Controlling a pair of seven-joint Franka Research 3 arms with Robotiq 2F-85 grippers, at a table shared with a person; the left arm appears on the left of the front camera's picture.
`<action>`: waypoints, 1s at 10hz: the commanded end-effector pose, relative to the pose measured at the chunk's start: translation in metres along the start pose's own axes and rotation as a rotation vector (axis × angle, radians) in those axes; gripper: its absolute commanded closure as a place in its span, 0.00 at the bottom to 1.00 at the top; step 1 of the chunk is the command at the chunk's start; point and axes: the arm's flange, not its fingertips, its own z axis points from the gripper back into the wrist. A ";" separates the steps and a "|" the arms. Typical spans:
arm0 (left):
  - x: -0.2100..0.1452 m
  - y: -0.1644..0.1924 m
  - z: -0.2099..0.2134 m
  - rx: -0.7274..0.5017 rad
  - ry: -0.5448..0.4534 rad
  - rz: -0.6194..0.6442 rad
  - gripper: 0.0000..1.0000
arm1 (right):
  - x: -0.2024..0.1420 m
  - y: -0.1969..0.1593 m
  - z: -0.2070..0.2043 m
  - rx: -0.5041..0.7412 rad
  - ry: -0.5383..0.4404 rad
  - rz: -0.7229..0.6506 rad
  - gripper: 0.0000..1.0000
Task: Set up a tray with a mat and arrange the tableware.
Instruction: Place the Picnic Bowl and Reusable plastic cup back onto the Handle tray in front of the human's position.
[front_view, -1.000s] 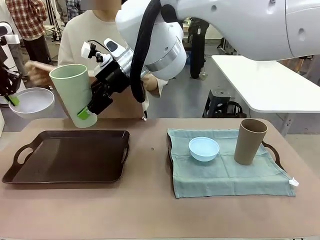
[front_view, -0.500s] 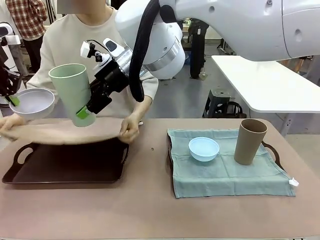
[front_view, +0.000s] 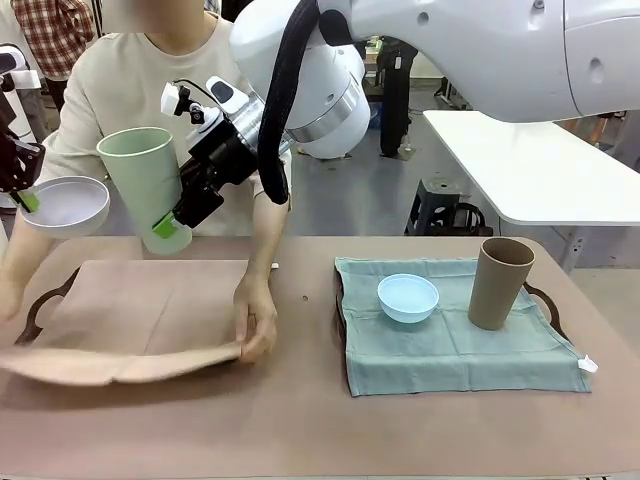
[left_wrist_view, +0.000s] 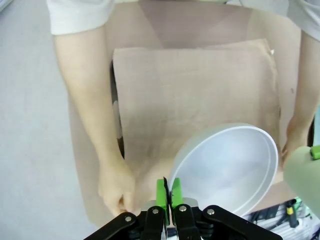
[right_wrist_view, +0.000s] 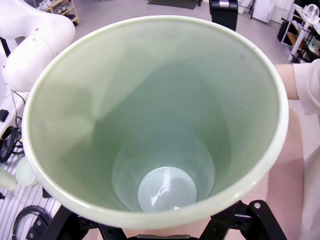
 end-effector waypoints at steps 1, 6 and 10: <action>0.003 0.000 0.002 -0.005 -0.008 -0.014 1.00 | 0.001 0.000 0.001 0.007 -0.012 0.006 1.00; 0.003 0.000 0.002 -0.005 -0.008 -0.014 1.00 | 0.001 0.000 0.001 0.007 -0.012 0.006 1.00; 0.003 0.000 0.002 -0.005 -0.008 -0.014 1.00 | 0.001 0.000 0.001 0.007 -0.012 0.006 1.00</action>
